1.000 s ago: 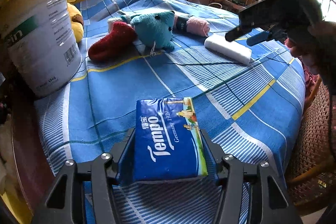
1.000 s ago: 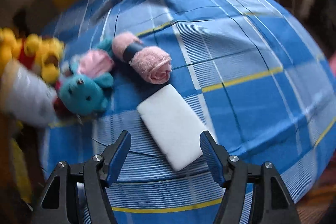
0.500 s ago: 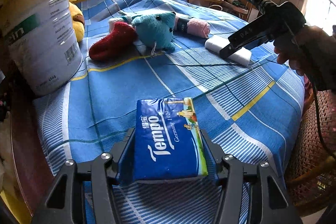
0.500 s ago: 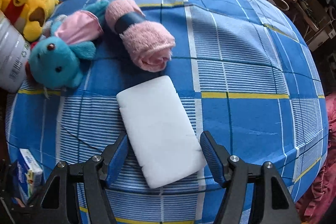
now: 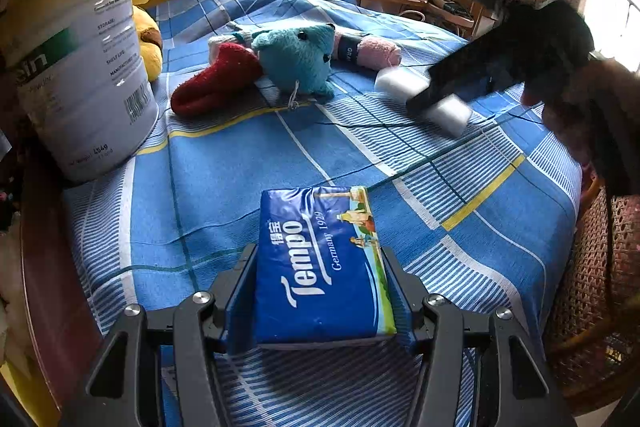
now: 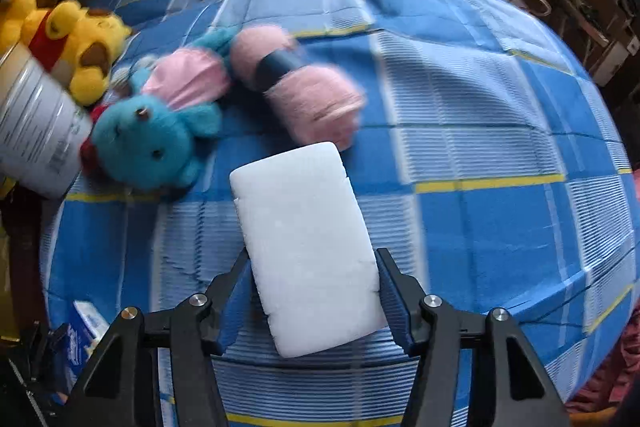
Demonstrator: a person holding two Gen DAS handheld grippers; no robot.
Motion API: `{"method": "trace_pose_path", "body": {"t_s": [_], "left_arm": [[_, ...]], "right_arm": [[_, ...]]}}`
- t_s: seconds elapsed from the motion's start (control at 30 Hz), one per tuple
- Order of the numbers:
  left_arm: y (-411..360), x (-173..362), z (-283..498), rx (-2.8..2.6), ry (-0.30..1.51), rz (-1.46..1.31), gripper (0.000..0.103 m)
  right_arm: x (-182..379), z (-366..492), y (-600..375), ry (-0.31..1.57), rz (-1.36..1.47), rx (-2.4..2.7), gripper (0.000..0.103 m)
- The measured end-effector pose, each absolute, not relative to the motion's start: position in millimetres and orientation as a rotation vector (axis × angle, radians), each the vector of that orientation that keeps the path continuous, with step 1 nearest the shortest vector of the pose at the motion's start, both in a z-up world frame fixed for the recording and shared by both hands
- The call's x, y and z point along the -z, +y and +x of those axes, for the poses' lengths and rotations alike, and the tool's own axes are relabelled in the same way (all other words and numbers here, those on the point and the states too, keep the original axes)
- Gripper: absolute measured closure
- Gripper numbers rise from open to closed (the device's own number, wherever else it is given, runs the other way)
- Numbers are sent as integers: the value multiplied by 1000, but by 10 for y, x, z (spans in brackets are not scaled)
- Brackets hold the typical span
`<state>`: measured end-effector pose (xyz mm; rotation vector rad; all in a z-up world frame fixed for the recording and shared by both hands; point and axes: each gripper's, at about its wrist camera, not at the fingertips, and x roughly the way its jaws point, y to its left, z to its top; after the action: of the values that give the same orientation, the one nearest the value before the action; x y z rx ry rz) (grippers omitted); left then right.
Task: Organize soft objects
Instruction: 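Close the right tool on the white sponge block and lift it, then carry the Tempo pack into the gold tray and open the left tool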
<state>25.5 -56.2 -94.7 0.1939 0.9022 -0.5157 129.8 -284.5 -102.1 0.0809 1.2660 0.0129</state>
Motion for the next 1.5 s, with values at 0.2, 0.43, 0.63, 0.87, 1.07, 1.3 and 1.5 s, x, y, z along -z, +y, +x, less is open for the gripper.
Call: {"method": "trace_pose_path", "body": {"t_s": [0.2, 0.43, 0.63, 0.87, 1.07, 1.3, 1.5], "left_arm": [[-581, 950, 242, 508, 895, 196, 44], [-540, 904, 276, 501, 918, 176, 51], [-364, 725, 220, 519, 933, 105, 51], [146, 197, 118, 411, 847, 15, 51], [710, -8, 121, 211, 815, -39, 51], [1182, 89, 32, 50, 832, -81, 51], [1323, 257, 12, 22, 881, -109, 51]], "right_arm": [[1065, 1250, -2803, 1233, 20, -3, 39], [1129, 1109, -2577, 1198, -49, -1, 38], [1125, 1115, -2419, 1187, -69, -6, 38], [1131, 1095, -2403, 1189, -52, -11, 37], [1069, 1061, -2415, 1182, -68, -11, 37], [1069, 1069, -2416, 1177, -68, -21, 38], [1071, 1055, -2406, 1172, -74, -17, 38]]}}
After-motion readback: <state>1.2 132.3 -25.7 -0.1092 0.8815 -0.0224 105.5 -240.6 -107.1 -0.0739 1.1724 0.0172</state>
